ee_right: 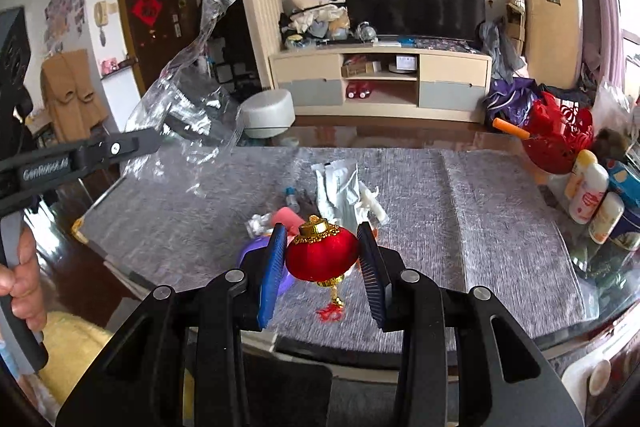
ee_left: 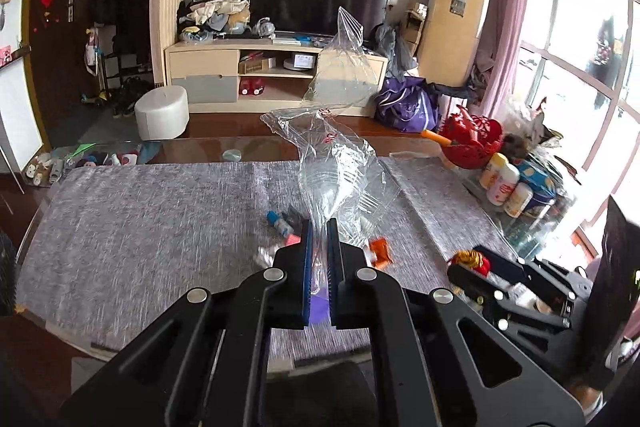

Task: Collect trash
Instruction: 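Lower both held items into the grey bin and open both tools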

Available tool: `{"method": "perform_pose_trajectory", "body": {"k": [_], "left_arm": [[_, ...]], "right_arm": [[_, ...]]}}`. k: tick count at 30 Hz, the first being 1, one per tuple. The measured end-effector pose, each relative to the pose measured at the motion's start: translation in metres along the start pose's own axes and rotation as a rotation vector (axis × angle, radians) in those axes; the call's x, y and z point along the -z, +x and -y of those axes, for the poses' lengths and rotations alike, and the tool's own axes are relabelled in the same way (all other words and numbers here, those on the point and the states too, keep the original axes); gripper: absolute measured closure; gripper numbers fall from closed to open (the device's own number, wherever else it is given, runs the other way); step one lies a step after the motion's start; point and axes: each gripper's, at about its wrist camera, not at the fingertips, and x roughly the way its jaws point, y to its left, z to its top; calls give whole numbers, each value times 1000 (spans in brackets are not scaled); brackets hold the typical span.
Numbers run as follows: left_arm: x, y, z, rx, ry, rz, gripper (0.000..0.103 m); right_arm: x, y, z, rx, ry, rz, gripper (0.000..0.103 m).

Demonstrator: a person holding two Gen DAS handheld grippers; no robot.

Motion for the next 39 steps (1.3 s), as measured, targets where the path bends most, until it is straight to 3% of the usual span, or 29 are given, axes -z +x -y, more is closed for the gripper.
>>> {"method": "perform_pose_trajectory", "body": {"k": [8,15,24,33,39], "left_arm": [[60,-41,0,20,1,-40,97],[127,-40,-9,11,-29,-168,97],[204,6,-19,23,-70,-383,97],[250,58,-17,40,-71,-545,97],[273,84,-16,50,-83,-621,97]], "right_arm": [[37,-25,-16,-37,-8,-61,66],[81,-19,-23,-89,16,-163,66],[132,18,-29,-104,42,-302,66],[179,68,-17,-125,152,-464,66],[192,89,-15,-112,165,-531,65]]}}
